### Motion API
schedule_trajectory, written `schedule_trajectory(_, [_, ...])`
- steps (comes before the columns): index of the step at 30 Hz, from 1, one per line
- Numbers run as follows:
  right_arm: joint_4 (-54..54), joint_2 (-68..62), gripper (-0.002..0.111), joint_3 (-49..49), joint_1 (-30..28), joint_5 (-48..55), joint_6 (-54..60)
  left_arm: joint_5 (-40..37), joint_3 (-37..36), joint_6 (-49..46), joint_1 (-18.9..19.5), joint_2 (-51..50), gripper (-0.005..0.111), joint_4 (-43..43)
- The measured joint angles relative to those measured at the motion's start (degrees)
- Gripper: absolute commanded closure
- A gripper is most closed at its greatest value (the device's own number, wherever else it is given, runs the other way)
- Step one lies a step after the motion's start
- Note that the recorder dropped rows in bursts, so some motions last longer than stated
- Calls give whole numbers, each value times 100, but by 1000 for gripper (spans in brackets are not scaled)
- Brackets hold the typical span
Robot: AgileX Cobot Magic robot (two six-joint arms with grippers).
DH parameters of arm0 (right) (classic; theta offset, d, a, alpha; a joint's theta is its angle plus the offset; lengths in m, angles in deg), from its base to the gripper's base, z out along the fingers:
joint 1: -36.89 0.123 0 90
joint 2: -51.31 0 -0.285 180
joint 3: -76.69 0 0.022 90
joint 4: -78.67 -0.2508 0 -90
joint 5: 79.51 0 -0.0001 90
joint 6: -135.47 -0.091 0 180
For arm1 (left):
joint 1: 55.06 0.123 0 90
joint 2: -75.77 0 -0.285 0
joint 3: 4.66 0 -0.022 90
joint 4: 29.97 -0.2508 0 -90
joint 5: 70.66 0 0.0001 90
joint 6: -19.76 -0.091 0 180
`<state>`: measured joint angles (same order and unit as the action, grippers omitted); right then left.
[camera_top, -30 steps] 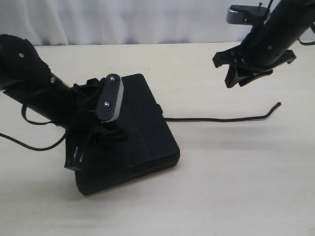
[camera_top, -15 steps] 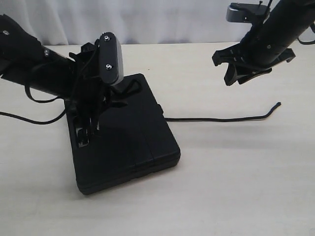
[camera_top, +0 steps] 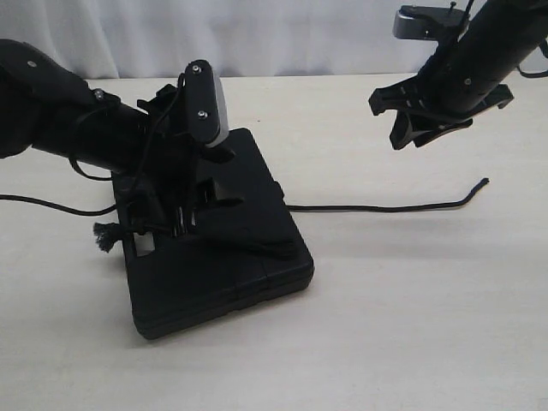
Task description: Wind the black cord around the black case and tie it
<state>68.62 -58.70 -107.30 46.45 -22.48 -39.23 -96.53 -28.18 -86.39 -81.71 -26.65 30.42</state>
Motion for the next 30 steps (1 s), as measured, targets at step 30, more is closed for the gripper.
schedule_trajectory(30, [108, 0, 77, 377, 0, -108, 23, 582, -816, 2507, 0, 67, 69, -5107])
